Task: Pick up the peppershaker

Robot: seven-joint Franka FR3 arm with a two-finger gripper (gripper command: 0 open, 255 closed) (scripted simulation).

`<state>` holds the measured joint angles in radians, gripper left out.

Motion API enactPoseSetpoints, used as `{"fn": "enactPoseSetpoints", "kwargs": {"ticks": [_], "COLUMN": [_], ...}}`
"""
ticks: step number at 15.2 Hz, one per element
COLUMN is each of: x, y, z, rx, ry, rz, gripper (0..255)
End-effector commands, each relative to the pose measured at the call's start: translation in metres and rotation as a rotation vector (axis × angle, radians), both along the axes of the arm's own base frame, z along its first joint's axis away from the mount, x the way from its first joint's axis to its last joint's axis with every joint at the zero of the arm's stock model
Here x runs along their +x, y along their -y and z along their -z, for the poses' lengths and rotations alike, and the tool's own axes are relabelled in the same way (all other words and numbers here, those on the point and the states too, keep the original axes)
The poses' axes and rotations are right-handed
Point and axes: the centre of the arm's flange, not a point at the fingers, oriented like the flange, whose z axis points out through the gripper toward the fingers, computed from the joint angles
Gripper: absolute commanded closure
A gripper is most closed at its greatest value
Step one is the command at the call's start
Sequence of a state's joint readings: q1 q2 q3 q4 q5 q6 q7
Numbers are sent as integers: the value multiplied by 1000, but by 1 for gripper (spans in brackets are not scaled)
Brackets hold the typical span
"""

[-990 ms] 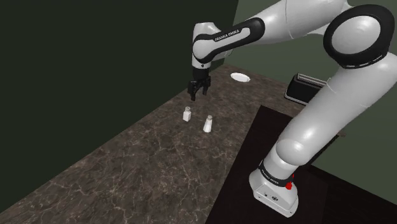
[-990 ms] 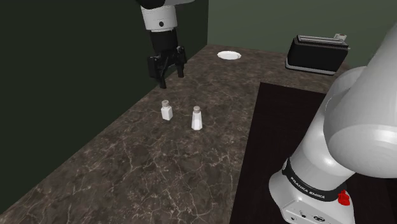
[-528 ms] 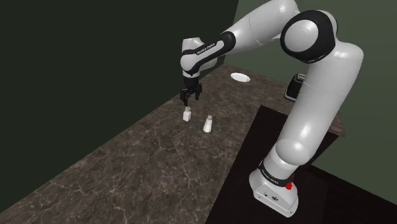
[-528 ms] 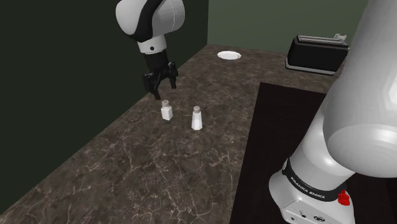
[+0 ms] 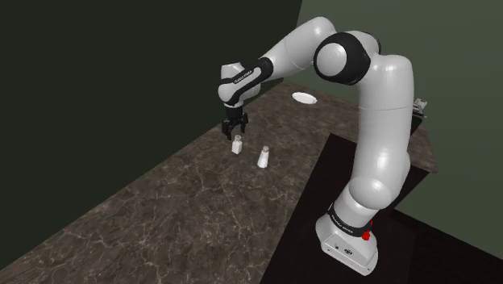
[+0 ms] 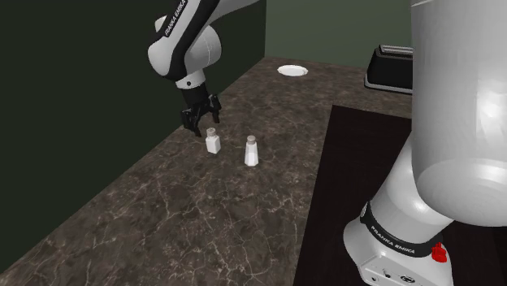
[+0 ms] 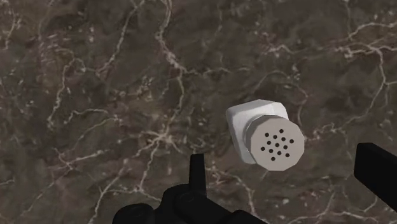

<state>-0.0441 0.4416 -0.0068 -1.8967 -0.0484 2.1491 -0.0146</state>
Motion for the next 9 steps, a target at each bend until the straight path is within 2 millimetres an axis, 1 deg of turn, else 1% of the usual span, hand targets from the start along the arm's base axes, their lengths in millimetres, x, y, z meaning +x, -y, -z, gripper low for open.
{"fn": "enactPoseSetpoints", "kwargs": {"ticks": [1,6,8,9], "x": [5,5,5,5], "y": [-1,-1,-1,-1], "z": [15,41,44,44], "rx": [-2,-2,-2,-2], "ry": [-2,-2,-2,-2], "rz": [1,1,1,1], "gripper": [0,0,0,255]}}
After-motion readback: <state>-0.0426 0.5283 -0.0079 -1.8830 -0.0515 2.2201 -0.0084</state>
